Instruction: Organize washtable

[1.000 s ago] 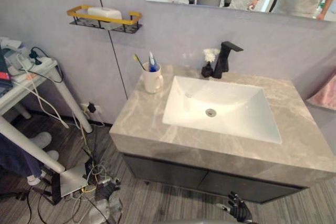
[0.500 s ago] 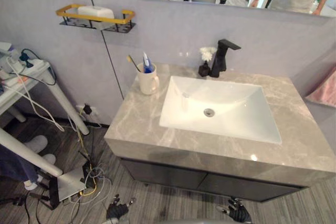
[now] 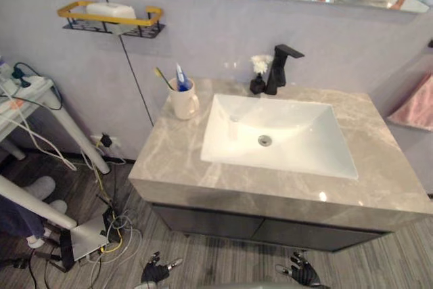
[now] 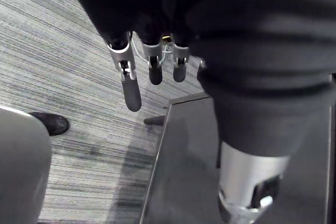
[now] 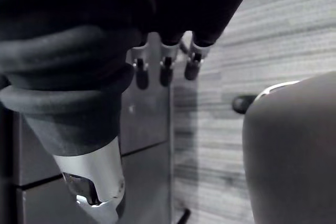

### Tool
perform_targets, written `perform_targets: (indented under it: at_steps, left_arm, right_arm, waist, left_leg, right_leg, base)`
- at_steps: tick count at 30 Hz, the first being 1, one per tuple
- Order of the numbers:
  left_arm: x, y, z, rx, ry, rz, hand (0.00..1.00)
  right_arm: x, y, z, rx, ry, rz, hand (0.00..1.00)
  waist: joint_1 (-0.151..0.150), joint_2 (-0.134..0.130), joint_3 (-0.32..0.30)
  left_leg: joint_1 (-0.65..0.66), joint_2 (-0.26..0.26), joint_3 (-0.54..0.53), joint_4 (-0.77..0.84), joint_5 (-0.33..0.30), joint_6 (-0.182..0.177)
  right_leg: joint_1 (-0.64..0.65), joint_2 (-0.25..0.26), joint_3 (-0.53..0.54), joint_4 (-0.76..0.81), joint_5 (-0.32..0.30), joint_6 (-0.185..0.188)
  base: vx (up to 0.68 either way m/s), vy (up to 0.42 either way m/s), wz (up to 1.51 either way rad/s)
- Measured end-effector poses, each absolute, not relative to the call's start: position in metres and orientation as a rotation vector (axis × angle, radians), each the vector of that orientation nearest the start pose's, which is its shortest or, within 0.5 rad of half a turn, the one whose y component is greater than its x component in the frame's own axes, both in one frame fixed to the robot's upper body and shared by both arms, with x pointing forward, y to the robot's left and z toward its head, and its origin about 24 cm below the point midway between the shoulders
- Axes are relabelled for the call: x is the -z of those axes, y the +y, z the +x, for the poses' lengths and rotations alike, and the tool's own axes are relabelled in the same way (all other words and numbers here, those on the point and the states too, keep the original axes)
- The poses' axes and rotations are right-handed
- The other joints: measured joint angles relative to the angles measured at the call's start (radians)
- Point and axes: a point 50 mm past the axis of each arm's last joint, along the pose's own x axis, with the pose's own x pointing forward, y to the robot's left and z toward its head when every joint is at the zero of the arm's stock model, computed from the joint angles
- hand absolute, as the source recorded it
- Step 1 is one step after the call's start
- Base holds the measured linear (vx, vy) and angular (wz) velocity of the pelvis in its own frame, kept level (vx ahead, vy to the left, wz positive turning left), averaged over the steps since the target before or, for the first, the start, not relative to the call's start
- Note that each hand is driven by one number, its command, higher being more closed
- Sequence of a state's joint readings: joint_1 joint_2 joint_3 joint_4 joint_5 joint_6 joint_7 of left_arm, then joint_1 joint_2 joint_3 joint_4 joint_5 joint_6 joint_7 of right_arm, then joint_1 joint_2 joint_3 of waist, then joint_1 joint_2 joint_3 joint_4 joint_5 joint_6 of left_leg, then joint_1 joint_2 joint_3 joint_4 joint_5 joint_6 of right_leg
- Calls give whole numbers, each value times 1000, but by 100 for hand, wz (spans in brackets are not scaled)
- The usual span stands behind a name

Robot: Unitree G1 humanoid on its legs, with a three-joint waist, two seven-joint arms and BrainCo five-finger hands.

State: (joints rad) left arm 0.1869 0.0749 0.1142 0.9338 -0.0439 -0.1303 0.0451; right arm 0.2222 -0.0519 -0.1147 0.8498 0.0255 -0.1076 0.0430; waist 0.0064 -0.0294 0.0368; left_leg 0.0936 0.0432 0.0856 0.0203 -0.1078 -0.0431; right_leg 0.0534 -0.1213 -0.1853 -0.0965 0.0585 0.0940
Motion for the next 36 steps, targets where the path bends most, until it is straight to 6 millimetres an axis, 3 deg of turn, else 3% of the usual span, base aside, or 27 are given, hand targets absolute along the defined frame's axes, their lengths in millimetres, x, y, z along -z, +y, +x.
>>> perform_targets:
  at_steps: [2, 4, 8, 11, 12, 15, 18, 20, 21, 22, 23, 25, 27, 28, 29, 30, 31, 32, 33, 36]
  left_arm:
    - [153, 201, 88, -247, 972, 1, 0]
    - [152, 199, 91, -243, 961, -4, 0]
    - [150, 190, 105, -195, 929, 5, 0]
    - [148, 191, 110, -177, 917, 25, 0]
    - [146, 193, 113, -177, 903, 30, 0]
    - [145, 193, 116, -175, 893, 31, 0]
    - [145, 184, 118, -163, 889, 18, 0]
    - [145, 178, 120, -153, 882, 12, 0]
    - [143, 176, 125, -143, 871, 16, 0]
    - [142, 177, 129, -142, 859, 22, 0]
    - [140, 175, 133, -138, 848, 21, 0]
    - [140, 161, 136, -100, 841, 17, 0]
    - [139, 152, 137, -53, 838, 32, 0]
    - [140, 152, 137, -42, 840, 43, 0]
    - [139, 154, 139, -26, 835, 66, 0]
    - [139, 157, 138, -25, 840, 78, 0]
    - [140, 156, 138, -19, 844, 82, 0]
    - [143, 154, 133, 1, 867, 94, 0]
    - [144, 154, 132, 6, 877, 99, 0]
    - [145, 158, 129, 15, 883, 123, 0]
  right_arm:
    - [149, -192, 90, 154, 943, 37, 0]
    - [147, -193, 98, 137, 932, 19, 0]
    - [144, -184, 115, 78, 900, -19, 0]
    - [145, -173, 117, 51, 896, -12, 0]
    - [145, -169, 115, 46, 902, -2, 0]
    - [144, -163, 120, 52, 886, 35, 0]
    - [143, -164, 124, 58, 869, 42, 0]
    - [142, -167, 126, 62, 864, 32, 0]
    - [141, -165, 130, 57, 859, 36, 0]
    - [140, -162, 133, 50, 847, 41, 0]
    - [139, -161, 135, 48, 841, 42, 0]
    - [139, -160, 133, 52, 841, 41, 0]
    - [138, -165, 134, 60, 840, 31, 0]
    - [139, -166, 134, 64, 841, 33, 0]
    - [141, -165, 130, 65, 855, 38, 0]
    - [142, -163, 128, 66, 863, 45, 0]
    - [142, -165, 128, 72, 862, 44, 0]
    - [142, -168, 127, 79, 866, 37, 0]
    - [143, -170, 126, 83, 875, 37, 0]
    - [144, -169, 127, 86, 885, 35, 0]
  waist:
    - [4, -6, 4]
    - [5, 10, 23]
    - [7, -1, 70]
    - [6, -15, 73]
    - [7, -31, 69]
    - [10, -42, 62]
    - [20, 1, 76]
    - [23, 16, 79]
    - [19, 18, 78]
    - [10, 4, 84]
    - [10, 8, 85]
    - [3, 16, 86]
    - [5, 32, 78]
    - [5, 27, 79]
    - [-4, -6, 69]
    - [-5, -15, 64]
    - [-8, -15, 64]
    - [-18, 6, 71]
    - [-23, 15, 73]
    - [-17, 10, 72]
  left_leg:
    - [-16, 0, 0, 22, -12, 0]
    - [-45, 2, -2, 71, -38, 4]
    - [-95, -27, -39, 158, -74, 21]
    - [-119, -45, -110, 185, -76, 24]
    - [-130, -54, -143, 197, -77, 23]
    - [-182, -59, -241, 222, -64, -2]
    - [-197, -37, -311, 208, -37, -34]
    - [-215, -25, -324, 204, -13, -56]
    - [-239, -21, -292, 192, 44, -66]
    - [-251, 1, -184, 174, 69, -62]
    - [-265, 18, -101, 212, 54, -51]
    - [-277, 79, 138, 347, -11, 19]
    - [-278, 82, 211, 303, -11, 35]
    - [-271, 63, 205, 263, 3, 46]
    - [-245, 27, 211, 159, 22, 49]
    - [-215, 10, 272, 73, 26, 46]
    - [-205, 5, 283, 41, 45, 45]
    - [-183, -10, 260, -25, 133, 55]
    - [-159, -31, 243, -75, 160, 62]
    - [-147, -67, 205, -106, 169, 70]
  right_leg:
    - [-7, -1, 1, 4, 0, 0]
    - [-34, -7, 4, 60, -25, 7]
    - [-158, -66, 22, 363, -169, 9]
    - [-182, -37, 182, 471, -248, 17]
    - [-177, -22, 243, 478, -285, 4]
    - [-152, 5, 265, 439, -331, -24]
    - [-128, 22, 194, 423, -328, -29]
    - [-119, 30, 147, 417, -321, -40]
    - [-118, 16, 113, 406, -305, -55]
    - [-111, 6, 69, 374, -283, -66]
    - [-109, 6, 50, 369, -280, -68]
    - [-90, -2, -25, 387, -280, -68]
    - [-76, -2, -69, 387, -284, -63]
    - [-77, -4, -81, 375, -289, -58]
    - [-74, -34, -112, 331, -277, -46]
    - [-68, -53, -134, 285, -253, -29]
    - [-65, -56, -142, 280, -252, -27]
    - [-49, -49, -145, 274, -256, -18]
    - [-36, -52, -144, 267, -257, -17]
    - [-13, -60, -164, 249, -256, 3]
  base:
    - [0, 0, 0]
    - [1, 20, 0]
    - [-23, 46, 27]
    - [30, -25, 83]
    - [75, -109, 99]
    - [9, -161, 99]
    - [-53, -173, 76]
    - [-72, -121, 72]
    - [-111, -31, 79]
    - [-117, -26, 80]
    - [-101, -11, 73]
    - [-73, 0, 77]
    - [-96, 58, 76]
    - [-115, 96, 84]
    - [-38, 81, 81]
    - [-11, 62, 79]
    - [-23, 77, 72]
    - [-60, 131, 63]
    - [-53, 157, 59]
    - [63, 111, 48]
